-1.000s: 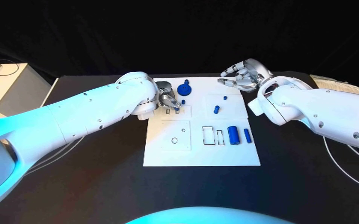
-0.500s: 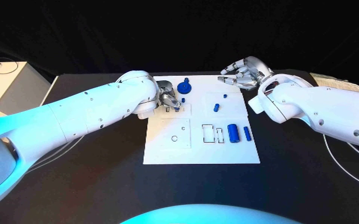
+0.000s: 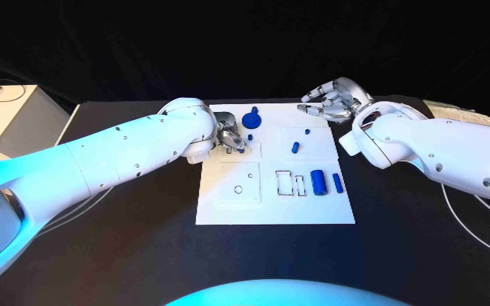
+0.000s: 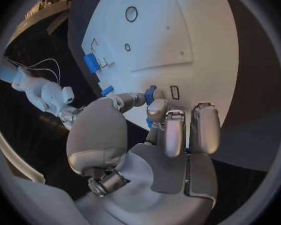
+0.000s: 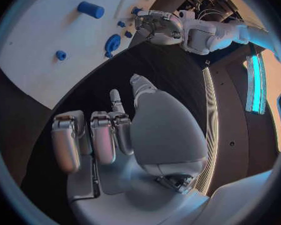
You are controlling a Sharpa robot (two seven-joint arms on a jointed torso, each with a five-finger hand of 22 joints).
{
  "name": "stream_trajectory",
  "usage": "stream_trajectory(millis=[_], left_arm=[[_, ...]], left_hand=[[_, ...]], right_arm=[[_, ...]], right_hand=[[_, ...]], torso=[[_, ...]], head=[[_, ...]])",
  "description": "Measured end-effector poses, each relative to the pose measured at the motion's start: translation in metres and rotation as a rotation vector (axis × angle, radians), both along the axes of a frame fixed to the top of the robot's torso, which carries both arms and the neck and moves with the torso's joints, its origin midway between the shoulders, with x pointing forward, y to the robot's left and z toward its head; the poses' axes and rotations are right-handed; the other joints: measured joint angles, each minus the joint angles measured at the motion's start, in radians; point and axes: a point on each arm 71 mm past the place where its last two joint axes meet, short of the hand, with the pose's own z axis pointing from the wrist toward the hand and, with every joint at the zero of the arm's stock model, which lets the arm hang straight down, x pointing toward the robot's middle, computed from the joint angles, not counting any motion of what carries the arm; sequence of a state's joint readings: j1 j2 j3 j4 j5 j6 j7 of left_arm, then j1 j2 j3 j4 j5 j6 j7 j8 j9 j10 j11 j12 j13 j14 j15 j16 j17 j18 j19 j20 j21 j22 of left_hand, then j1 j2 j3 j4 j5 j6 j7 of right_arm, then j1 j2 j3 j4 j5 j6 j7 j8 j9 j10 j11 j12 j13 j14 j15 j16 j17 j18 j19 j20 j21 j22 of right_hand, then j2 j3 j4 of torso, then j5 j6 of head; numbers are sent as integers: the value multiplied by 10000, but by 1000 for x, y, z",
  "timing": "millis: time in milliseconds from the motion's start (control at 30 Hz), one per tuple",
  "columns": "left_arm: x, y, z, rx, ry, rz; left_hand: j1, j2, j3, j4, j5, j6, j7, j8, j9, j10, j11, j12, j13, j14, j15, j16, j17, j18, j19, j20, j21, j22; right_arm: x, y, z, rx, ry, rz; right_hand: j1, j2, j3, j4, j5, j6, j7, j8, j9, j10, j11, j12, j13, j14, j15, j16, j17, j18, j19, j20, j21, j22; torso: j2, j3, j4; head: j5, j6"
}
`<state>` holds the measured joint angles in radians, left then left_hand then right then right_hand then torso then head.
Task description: Assemble the parts on the task board
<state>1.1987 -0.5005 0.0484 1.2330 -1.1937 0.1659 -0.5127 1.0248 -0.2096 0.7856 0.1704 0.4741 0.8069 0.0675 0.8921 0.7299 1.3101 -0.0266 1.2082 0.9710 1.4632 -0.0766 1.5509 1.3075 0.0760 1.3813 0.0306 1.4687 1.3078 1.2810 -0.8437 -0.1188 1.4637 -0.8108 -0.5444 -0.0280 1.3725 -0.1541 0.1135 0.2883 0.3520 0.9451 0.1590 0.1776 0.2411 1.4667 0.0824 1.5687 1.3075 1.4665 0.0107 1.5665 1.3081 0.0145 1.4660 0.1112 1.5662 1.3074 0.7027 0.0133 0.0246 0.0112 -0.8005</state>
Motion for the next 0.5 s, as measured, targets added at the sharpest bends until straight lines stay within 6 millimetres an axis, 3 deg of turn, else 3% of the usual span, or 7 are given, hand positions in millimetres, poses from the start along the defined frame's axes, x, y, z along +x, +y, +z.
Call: stream_trajectory(millis=[500], left_arm=[[0,-1,-2,107,-64,-38]], left_hand=[[1,1,0,0,8,15,15,0,84,-1,1,0,-79,0,0,0,0,0,-1,0,0,-1]], right_arm=[[0,0,0,-1,3,16]], right_hand=[[-30,-31,28,28,0,0,0,0,-1,0,0,0,-1,0,0,0,-1,0,0,0,0,-1]], torso=[[18,-5,-2]], head=[[-2,-28]])
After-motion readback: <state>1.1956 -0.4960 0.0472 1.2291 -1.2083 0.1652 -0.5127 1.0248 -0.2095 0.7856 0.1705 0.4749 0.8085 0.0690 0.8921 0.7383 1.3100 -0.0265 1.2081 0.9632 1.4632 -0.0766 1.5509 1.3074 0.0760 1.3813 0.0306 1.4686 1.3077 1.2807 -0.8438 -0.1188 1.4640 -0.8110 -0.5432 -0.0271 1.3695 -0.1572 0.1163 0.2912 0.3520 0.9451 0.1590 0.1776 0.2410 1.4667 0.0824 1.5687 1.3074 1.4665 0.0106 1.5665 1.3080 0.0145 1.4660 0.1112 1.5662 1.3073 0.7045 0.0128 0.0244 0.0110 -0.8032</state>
